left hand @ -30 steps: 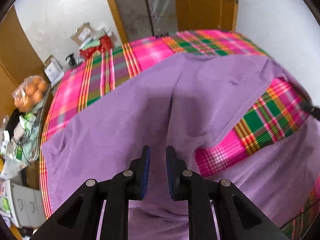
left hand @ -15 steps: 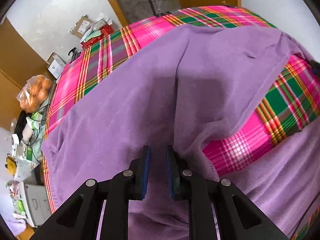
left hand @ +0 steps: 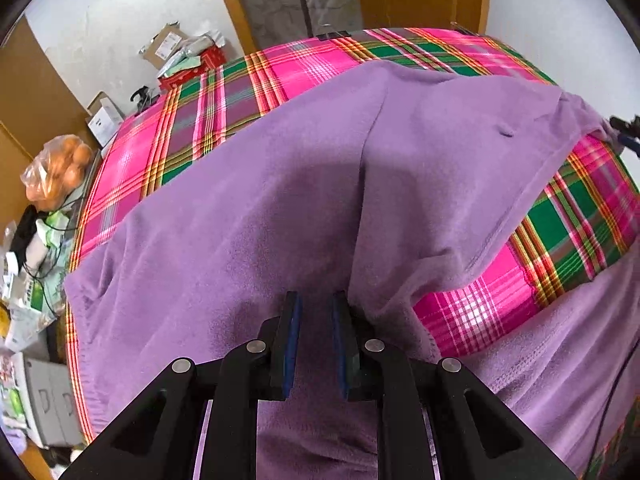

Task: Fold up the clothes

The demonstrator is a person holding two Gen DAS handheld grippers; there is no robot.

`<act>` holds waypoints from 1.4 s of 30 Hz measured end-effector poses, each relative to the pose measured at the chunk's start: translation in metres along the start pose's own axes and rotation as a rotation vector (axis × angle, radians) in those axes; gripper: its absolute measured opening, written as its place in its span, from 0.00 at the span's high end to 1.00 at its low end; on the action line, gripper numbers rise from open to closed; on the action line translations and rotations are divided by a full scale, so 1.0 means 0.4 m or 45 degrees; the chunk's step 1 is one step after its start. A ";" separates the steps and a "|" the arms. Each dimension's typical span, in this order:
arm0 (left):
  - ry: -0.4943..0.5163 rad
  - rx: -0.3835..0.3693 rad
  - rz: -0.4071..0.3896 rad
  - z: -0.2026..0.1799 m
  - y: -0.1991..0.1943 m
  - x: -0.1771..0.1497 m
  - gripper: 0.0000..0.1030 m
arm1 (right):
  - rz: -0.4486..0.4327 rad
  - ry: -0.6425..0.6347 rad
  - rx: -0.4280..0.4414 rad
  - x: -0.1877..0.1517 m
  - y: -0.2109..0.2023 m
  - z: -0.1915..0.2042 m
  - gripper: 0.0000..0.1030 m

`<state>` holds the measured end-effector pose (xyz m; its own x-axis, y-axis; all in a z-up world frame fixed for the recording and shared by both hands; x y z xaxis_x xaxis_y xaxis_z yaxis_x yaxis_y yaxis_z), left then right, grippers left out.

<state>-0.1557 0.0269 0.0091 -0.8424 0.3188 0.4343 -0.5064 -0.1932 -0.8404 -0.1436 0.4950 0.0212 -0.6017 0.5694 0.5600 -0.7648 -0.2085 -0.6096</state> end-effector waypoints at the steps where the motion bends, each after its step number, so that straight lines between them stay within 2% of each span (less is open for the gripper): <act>1: 0.004 0.003 -0.001 -0.002 0.001 0.001 0.85 | 0.018 0.000 0.016 -0.002 0.007 0.005 0.61; 6: 0.078 0.088 -0.045 -0.033 -0.005 0.005 0.85 | 0.077 0.106 0.033 0.007 0.062 -0.010 0.61; 11: 0.100 0.124 -0.073 -0.044 -0.004 0.007 0.85 | 0.050 0.150 0.017 0.015 0.085 -0.009 0.61; 13: 0.098 0.109 -0.073 -0.038 -0.002 0.008 0.85 | 0.047 0.158 -0.006 0.017 0.090 -0.011 0.68; 14: 0.092 0.099 -0.073 -0.035 -0.001 0.008 0.85 | 0.048 0.163 -0.022 0.019 0.095 -0.013 0.83; 15: 0.084 0.087 -0.073 -0.030 0.000 0.009 0.85 | 0.050 0.176 -0.022 0.022 0.099 -0.020 0.92; 17: 0.059 0.060 -0.077 -0.025 0.001 0.009 0.88 | 0.047 0.213 0.001 0.029 0.101 -0.036 0.94; 18: 0.050 0.048 -0.077 -0.024 0.002 0.008 0.95 | 0.044 0.217 0.007 0.034 0.101 -0.038 0.94; 23: 0.021 0.053 -0.120 -0.008 -0.020 0.002 1.00 | -0.023 0.135 0.019 0.073 0.035 -0.018 0.95; 28: -0.024 0.062 -0.178 0.041 -0.060 0.003 1.00 | -0.027 0.129 -0.017 0.059 0.008 -0.035 0.95; 31: -0.030 0.050 -0.178 0.051 -0.065 -0.001 1.00 | -0.019 0.134 -0.045 0.044 -0.001 -0.051 0.94; 34: -0.009 0.016 -0.162 0.038 -0.058 -0.006 0.99 | -0.012 0.140 -0.073 0.028 -0.010 -0.066 0.94; 38: 0.019 -0.096 -0.113 -0.005 -0.046 0.007 0.95 | -0.002 0.147 -0.110 0.007 -0.022 -0.088 0.94; 42: 0.104 -0.123 -0.154 -0.056 -0.063 0.024 0.91 | 0.003 0.130 -0.142 0.007 -0.010 -0.100 0.94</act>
<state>-0.1469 0.0558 0.0271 -0.7565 0.4098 0.5097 -0.5799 -0.0600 -0.8125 -0.1329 0.5292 0.0027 -0.5727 0.6481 0.5019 -0.7295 -0.1237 -0.6727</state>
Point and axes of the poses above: each gripper's, at about its wrist camera, not at the fingertips, and y roughly the way its jaws point, z to its left, x to its top, the point moved 1 cm from there along y, roughly the way its jaws point, and after that the axes turned 11 degrees about x, right-handed, at the moved point
